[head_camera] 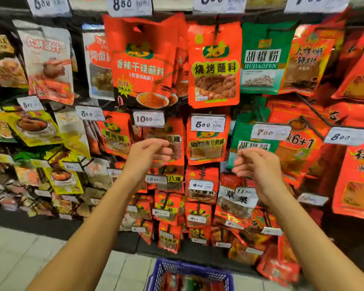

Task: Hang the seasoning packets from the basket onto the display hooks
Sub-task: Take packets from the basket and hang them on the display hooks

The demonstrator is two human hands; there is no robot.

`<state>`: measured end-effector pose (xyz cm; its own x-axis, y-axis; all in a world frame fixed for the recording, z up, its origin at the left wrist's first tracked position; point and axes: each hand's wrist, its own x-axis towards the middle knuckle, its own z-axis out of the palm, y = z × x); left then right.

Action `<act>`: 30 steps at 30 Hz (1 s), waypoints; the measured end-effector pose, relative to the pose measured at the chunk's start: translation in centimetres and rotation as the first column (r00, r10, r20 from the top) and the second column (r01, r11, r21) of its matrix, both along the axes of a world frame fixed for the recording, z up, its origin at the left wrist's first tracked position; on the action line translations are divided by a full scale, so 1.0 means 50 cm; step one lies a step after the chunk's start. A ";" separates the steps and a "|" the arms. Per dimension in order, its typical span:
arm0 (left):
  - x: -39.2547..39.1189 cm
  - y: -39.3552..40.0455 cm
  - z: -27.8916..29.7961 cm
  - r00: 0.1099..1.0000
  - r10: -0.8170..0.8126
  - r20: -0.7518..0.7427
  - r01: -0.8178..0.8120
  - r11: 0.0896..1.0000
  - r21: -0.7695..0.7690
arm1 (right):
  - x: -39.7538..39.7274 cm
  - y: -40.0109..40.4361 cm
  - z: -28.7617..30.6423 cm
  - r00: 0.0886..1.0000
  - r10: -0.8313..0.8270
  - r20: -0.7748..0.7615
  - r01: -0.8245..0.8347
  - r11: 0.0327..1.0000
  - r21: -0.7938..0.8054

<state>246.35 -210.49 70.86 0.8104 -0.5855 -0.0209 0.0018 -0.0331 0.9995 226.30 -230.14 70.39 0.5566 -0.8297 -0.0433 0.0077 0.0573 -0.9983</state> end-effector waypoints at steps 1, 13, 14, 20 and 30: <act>-0.004 0.008 -0.036 1.000 0.001 -0.031 -0.001 1.000 0.030 | -0.001 0.007 -0.037 0.999 0.003 -0.037 -0.001 0.999 0.037; -0.107 0.088 -0.532 0.826 0.203 -0.526 0.038 0.911 0.411 | -0.036 0.132 -0.535 0.890 0.096 -0.445 0.117 0.896 0.428; -0.116 0.096 -0.574 0.798 0.208 -0.565 0.067 0.902 0.427 | -0.044 0.145 -0.580 0.876 0.107 -0.469 0.130 0.887 0.444; -0.145 0.151 -0.859 0.660 0.400 -0.636 0.048 0.822 0.568 | -0.097 0.207 -0.897 0.742 0.225 -0.631 0.204 0.821 0.533; -0.136 0.203 -1.367 0.586 0.470 -0.660 0.191 0.712 0.676 | -0.105 0.232 -1.454 0.529 0.408 -0.744 0.286 0.740 0.609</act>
